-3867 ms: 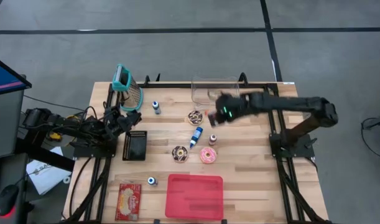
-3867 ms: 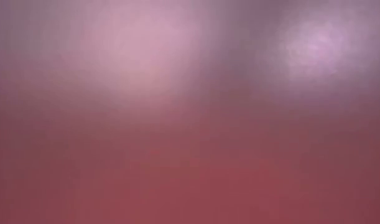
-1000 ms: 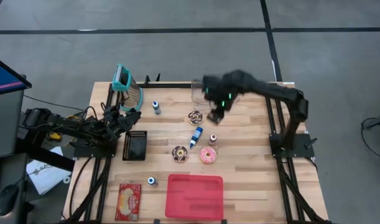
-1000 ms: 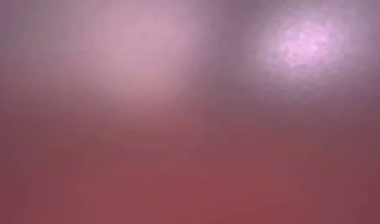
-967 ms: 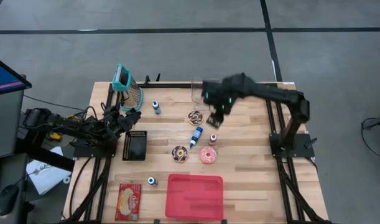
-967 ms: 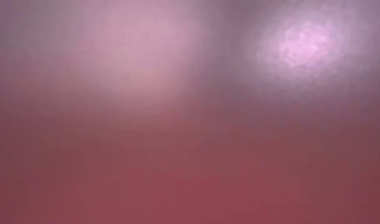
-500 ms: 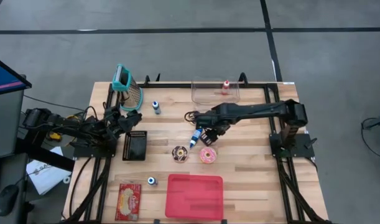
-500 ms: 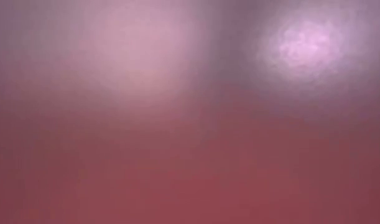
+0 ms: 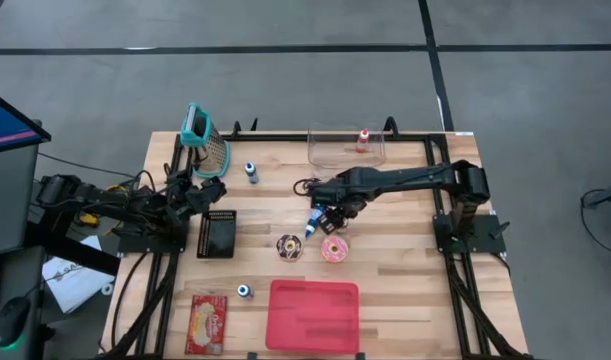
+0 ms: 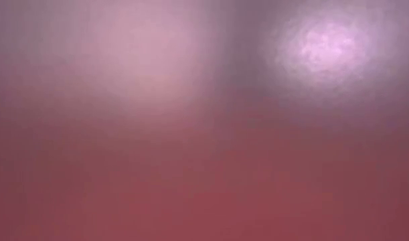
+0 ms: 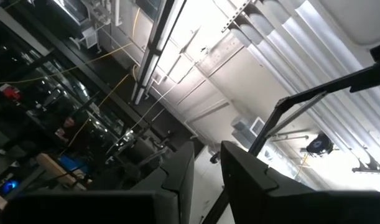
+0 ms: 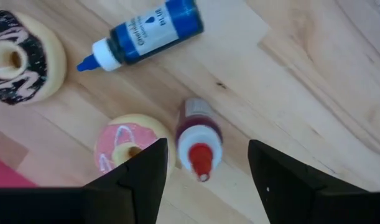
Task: Pick & Place Food Item
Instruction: Put the red food coloring bottle into the transparent bin
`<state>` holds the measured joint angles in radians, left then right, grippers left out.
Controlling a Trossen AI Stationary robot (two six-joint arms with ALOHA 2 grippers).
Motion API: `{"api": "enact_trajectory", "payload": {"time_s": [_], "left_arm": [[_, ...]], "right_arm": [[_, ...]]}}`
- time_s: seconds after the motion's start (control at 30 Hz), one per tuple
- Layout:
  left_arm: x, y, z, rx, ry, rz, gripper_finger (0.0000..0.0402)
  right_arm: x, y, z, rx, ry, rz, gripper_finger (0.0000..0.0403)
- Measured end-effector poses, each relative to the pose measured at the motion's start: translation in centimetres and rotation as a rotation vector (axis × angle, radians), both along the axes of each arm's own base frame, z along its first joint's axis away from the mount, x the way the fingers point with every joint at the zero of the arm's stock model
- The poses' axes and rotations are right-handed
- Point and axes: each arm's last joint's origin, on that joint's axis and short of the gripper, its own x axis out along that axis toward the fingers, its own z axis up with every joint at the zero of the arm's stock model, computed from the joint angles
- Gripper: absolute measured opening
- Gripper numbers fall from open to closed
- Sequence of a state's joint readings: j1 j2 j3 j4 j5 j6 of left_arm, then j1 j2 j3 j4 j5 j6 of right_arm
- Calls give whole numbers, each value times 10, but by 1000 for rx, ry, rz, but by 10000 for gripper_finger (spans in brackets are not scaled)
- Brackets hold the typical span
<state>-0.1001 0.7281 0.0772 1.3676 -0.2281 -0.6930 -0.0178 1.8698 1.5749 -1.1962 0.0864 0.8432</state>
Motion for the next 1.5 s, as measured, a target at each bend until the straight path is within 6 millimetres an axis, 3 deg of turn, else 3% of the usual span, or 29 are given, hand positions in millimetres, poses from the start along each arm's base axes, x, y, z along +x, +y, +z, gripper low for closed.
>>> {"api": "enact_trajectory", "payload": {"time_s": [0.17, 0.43, 0.77, 1.27, 1.5], "left_arm": [[0, -1, 0, 15, 0, -11, 76], [0, -1, 0, 20, 0, -17, 76], [0, -1, 0, 19, 1, -16, 76], [0, -1, 0, 19, 1, -16, 76], [0, -1, 0, 19, 1, -16, 76]], "right_arm": [[0, -4, -1, 11, 0, -7, 215], [-8, -7, -23, 65, 54, -16, 215], [-4, -6, -24, 63, 14, -7, 212], [-7, -7, -24, 63, 49, 11, 107], [-13, -7, -20, 33, 86, 16, 101]]}}
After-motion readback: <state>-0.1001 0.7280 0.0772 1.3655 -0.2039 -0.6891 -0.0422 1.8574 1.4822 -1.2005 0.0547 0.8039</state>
